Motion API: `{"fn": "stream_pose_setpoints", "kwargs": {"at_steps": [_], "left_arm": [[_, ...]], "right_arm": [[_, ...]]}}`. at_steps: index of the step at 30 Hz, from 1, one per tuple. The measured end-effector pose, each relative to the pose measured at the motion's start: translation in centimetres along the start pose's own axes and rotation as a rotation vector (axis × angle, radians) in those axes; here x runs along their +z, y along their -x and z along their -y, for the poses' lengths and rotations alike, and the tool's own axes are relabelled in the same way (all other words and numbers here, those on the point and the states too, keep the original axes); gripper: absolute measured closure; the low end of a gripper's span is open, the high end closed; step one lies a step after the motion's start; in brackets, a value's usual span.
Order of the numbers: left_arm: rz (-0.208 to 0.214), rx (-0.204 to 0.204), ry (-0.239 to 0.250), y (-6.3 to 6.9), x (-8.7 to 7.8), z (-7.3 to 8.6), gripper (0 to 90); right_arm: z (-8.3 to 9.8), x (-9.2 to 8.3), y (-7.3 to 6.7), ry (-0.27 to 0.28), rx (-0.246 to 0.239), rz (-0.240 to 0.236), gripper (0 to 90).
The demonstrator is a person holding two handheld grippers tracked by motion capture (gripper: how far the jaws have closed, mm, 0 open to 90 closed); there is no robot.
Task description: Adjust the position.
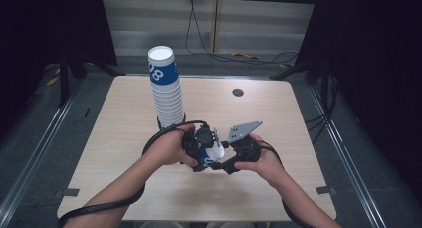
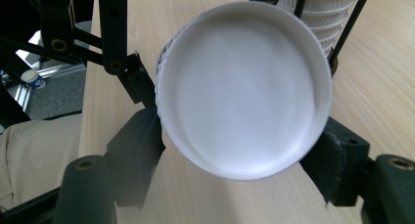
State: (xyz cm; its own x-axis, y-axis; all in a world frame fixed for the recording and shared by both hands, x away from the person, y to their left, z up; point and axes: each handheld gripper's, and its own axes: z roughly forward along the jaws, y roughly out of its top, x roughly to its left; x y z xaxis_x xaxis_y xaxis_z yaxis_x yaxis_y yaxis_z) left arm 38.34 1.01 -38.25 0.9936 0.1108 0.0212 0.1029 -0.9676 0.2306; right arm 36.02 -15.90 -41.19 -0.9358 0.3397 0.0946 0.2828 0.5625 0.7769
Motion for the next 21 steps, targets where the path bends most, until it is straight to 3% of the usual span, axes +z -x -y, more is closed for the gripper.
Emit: {"fn": "stream_pose_setpoints", "kwargs": {"at_steps": [6,21], "left_arm": [[-0.013,-0.001,0.001,0.17,0.26,-0.02,27.4],[-0.005,0.039,-0.019,0.24,0.35,-0.4,27.4]], "right_arm": [[0.06,0.15,0.0,-0.005,-0.001,-0.001,28.4],[0.38,0.27,0.04,-0.011,0.001,-0.015,27.8]]}}
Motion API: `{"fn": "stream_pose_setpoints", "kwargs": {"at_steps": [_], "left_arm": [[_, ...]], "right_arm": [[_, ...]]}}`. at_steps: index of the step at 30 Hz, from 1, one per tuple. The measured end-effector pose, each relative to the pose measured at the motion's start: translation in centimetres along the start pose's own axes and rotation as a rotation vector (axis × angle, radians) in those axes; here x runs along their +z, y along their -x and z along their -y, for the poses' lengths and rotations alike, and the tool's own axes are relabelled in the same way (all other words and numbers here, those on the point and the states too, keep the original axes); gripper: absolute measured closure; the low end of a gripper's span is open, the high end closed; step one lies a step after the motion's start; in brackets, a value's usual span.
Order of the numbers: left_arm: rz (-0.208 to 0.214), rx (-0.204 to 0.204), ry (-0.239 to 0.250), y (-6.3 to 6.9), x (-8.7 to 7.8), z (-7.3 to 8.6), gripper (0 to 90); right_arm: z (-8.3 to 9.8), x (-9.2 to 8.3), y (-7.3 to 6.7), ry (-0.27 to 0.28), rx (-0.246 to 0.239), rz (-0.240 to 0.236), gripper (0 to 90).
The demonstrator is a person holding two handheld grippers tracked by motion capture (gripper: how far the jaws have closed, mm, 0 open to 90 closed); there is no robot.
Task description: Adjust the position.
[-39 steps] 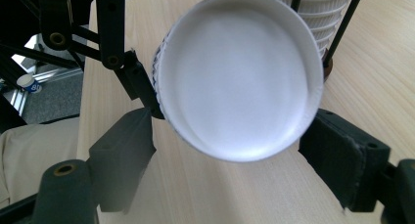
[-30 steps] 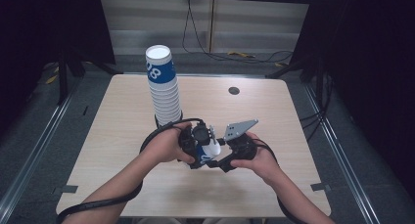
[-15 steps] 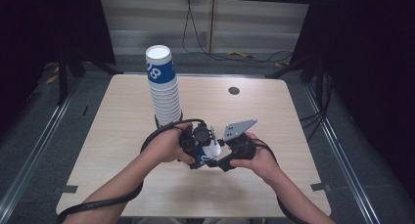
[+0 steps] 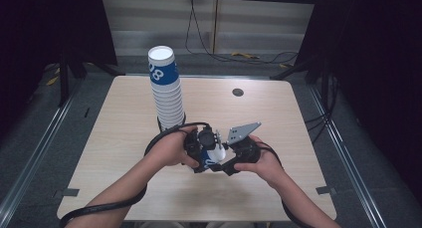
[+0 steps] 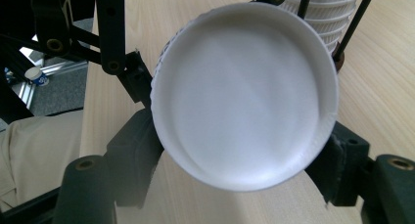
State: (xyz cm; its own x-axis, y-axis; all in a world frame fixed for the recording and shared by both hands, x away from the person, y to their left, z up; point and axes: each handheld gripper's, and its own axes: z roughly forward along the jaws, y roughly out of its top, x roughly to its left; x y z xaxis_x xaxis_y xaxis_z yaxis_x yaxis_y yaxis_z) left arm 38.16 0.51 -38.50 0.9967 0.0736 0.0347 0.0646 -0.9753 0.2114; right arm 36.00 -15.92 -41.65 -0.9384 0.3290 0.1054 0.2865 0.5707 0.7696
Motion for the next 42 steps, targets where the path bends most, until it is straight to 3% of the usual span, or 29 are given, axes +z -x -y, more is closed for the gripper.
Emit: {"fn": "stream_pose_setpoints", "kwargs": {"at_steps": [14,19,31,36,42], "left_arm": [[0.022,-0.005,0.047,-0.05,0.26,0.34,25.3],[0.011,-0.002,0.062,-0.21,0.05,0.46,24.1],[0.015,0.017,0.004,0.07,-0.25,0.19,27.2],[0.015,0.03,-0.013,0.02,0.03,0.02,27.4],[0.008,0.047,-0.011,0.18,0.38,-0.03,27.3]], "right_arm": [[0.21,-0.33,-0.05,-0.005,-0.027,0.003,31.5],[0.34,-0.54,-0.02,0.01,-0.02,0.009,31.7],[0.06,-0.44,-0.11,0.019,-0.008,-0.019,29.6],[-0.28,-0.28,-0.28,0.018,0.004,-0.029,21.6],[-0.49,-0.2,-0.13,0.042,0.016,-0.031,28.3]]}}
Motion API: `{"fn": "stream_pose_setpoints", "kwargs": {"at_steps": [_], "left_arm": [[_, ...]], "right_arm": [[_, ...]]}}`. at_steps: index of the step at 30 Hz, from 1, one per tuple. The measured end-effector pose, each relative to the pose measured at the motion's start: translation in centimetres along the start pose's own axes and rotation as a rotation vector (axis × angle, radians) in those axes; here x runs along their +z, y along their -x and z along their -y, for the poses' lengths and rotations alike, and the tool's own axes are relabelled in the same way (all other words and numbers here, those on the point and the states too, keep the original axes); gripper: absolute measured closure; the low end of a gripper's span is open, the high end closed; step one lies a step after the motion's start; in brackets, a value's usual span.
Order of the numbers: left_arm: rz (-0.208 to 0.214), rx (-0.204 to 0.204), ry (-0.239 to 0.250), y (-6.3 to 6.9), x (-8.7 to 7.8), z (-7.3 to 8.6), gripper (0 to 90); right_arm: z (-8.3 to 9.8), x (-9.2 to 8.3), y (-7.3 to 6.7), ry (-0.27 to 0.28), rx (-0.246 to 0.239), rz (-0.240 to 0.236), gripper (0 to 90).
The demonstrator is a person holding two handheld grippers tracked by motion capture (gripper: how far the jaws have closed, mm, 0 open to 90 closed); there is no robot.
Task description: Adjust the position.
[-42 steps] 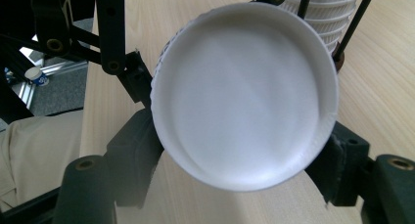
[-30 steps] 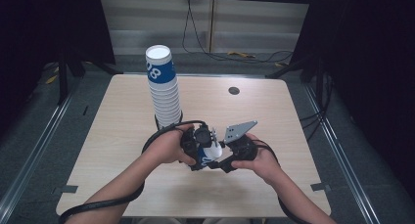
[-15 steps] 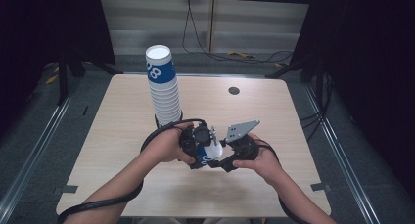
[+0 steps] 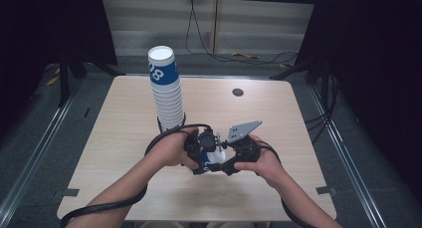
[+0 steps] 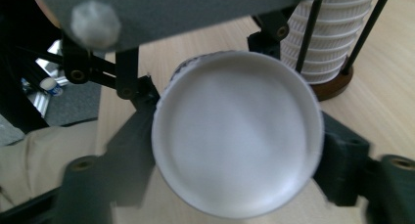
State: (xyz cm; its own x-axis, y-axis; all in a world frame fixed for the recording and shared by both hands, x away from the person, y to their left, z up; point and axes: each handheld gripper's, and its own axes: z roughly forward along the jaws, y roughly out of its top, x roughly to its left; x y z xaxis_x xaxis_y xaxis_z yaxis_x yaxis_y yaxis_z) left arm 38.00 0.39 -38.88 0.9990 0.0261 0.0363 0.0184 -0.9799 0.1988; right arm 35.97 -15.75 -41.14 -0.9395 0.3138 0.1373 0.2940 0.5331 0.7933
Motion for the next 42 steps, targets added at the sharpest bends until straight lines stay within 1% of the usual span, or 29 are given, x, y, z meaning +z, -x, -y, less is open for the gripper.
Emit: {"fn": "stream_pose_setpoints", "kwargs": {"at_steps": [1,5,6,7,8,9,10,11,13,14,16,17,18,20,21,23,24,25,26,27,28,29,32,35,37,38,40,41,42], "left_arm": [[0.003,0.005,0.0,0.0,0.0,0.0,27.2],[0.016,-0.008,0.034,0.0,-0.1,0.2,23.6],[0.018,-0.027,0.051,-0.1,-0.1,0.3,22.6],[0.022,-0.03,0.062,-0.2,-0.3,0.4,21.3],[0.014,-0.035,0.069,-0.4,-0.3,0.6,19.5],[0.007,-0.048,0.068,-0.5,-0.3,0.8,15.8],[0.008,-0.063,0.072,-0.6,-0.3,1.0,14.6],[0.013,-0.073,0.089,-0.7,-0.3,1.2,15.3],[0.014,-0.094,0.101,-0.9,-0.5,1.6,15.4],[0.011,-0.096,0.113,-1.0,-0.6,1.8,15.5],[0.012,-0.1,0.144,-1.0,-0.8,2.1,15.5],[0.007,-0.107,0.152,-1.0,-0.9,2.2,15.5],[0.009,-0.105,0.149,-1.1,-1.0,2.2,15.5],[0.013,-0.121,0.172,-1.0,-1.1,2.4,15.6],[0.011,-0.114,0.176,-1.0,-1.1,2.5,15.7],[0.008,-0.109,0.191,-0.9,-1.1,2.7,15.7],[0.009,-0.119,0.197,-0.9,-1.0,2.8,15.7],[0.007,-0.113,0.2,-0.9,-1.0,2.9,15.7],[0.01,-0.12,0.203,-0.9,-1.0,3.0,15.7],[0.009,-0.118,0.217,-0.9,-0.9,3.2,15.7],[0.015,-0.125,0.23,-0.9,-0.8,3.4,15.6],[0.011,-0.127,0.242,-0.9,-0.8,3.5,15.5],[0.025,-0.144,0.256,-0.8,-0.6,3.9,15.5],[0.034,-0.164,0.288,-0.8,-0.4,4.3,15.6],[0.031,-0.16,0.306,-0.9,-0.4,4.5,15.6],[0.038,-0.172,0.315,-0.8,-0.3,4.6,15.6],[0.037,-0.177,0.319,-0.8,-0.2,4.8,15.6],[0.04,-0.168,0.322,-0.8,-0.1,4.9,15.6],[0.04,-0.177,0.33,-0.7,0.0,5.0,15.6]], "right_arm": [[0.0,0.0,0.0,-0.003,-0.008,0.001,28.6],[0.1,-0.4,0.1,-0.007,-0.014,-0.003,29.1],[0.1,-0.5,0.1,-0.006,-0.01,-0.003,29.2],[0.1,-0.7,0.1,0.004,-0.012,-0.001,29.2],[0.2,-0.9,0.1,0.008,-0.011,0.003,29.2],[0.2,-1.1,0.1,0.016,-0.008,0.005,29.3],[0.3,-1.3,0.2,0.023,-0.008,0.01,29.3],[0.4,-1.5,0.3,0.028,-0.007,0.016,29.3],[0.5,-2.0,0.5,0.037,0.001,0.02,29.2],[0.6,-2.2,0.5,0.039,0.001,0.03,29.2],[0.7,-2.5,0.6,0.047,0.01,0.033,29.2],[0.8,-2.6,0.6,0.049,0.01,0.035,29.1],[0.8,-2.6,0.7,0.05,0.012,0.034,29.1],[0.9,-2.7,0.7,0.055,0.012,0.032,29.1],[1.0,-2.7,0.7,0.056,0.012,0.033,29.0],[1.2,-2.7,0.7,0.059,0.018,0.034,29.0],[1.3,-2.7,0.7,0.061,0.017,0.035,29.0],[1.4,-2.7,0.7,0.066,0.017,0.033,29.0],[1.4,-2.8,0.7,0.066,0.018,0.035,29.0],[1.5,-2.8,0.7,0.065,0.02,0.035,29.0],[1.5,-2.9,0.7,0.068,0.02,0.033,29.0],[1.6,-2.9,0.7,0.069,0.022,0.035,29.0],[1.6,-3.1,0.7,0.073,0.024,0.037,28.9],[1.8,-3.1,0.7,0.081,0.029,0.031,28.9],[1.8,-3.1,0.6,0.076,0.026,0.03,28.8],[1.8,-3.0,0.6,0.076,0.023,0.031,28.8],[1.9,-3.0,0.6,0.078,0.022,0.029,28.8],[1.9,-3.0,0.6,0.076,0.021,0.028,28.8],[1.9,-2.9,0.5,0.075,0.023,0.029,28.8]]}}
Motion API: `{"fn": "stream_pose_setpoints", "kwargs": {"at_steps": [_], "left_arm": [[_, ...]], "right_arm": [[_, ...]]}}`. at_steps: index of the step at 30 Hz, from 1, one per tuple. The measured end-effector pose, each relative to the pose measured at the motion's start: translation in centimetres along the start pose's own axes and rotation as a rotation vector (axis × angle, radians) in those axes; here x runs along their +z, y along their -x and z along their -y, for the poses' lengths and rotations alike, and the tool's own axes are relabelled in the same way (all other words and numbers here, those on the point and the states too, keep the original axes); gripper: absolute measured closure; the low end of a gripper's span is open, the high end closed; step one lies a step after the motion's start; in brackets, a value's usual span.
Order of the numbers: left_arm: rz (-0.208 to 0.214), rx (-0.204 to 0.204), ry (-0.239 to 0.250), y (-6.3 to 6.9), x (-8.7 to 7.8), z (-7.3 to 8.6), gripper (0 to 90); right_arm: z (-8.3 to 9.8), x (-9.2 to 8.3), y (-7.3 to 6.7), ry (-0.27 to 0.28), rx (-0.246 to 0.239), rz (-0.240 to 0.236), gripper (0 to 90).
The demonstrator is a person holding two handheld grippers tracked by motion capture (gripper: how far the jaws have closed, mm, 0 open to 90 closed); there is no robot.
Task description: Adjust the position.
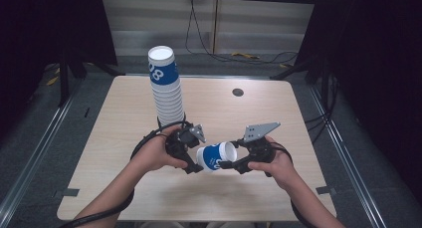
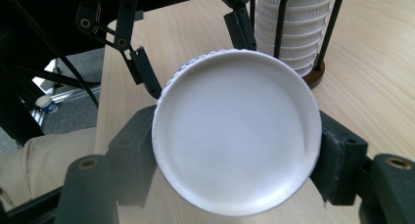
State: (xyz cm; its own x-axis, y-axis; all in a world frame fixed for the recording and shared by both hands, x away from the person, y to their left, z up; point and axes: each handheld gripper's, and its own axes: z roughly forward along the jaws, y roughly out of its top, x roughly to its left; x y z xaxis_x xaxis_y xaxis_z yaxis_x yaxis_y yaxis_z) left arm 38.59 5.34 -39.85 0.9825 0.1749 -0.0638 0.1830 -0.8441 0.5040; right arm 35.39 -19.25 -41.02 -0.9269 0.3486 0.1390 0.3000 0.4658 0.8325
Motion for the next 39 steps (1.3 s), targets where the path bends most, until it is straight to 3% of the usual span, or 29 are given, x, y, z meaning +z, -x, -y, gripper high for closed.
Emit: {"fn": "stream_pose_setpoints", "kwargs": {"at_steps": [10,11,17,39], "left_arm": [[0.006,-0.006,0.039,-0.2,0.2,1.0,15.5],[0.007,-0.023,0.052,-0.1,0.3,1.1,15.5],[0.017,-0.037,0.068,-0.1,0.6,1.4,15.4],[0.026,-0.078,0.081,-0.6,0.9,2.3,15.5]], "right_arm": [[0.4,0.0,0.0,0.002,0.005,0.0,28.8],[0.4,0.0,0.0,0.003,0.002,0.0,28.8],[0.4,-0.1,-0.1,-0.004,-0.003,0.0,28.8],[0.7,-0.7,0.2,-0.003,0.004,0.012,28.7]]}}
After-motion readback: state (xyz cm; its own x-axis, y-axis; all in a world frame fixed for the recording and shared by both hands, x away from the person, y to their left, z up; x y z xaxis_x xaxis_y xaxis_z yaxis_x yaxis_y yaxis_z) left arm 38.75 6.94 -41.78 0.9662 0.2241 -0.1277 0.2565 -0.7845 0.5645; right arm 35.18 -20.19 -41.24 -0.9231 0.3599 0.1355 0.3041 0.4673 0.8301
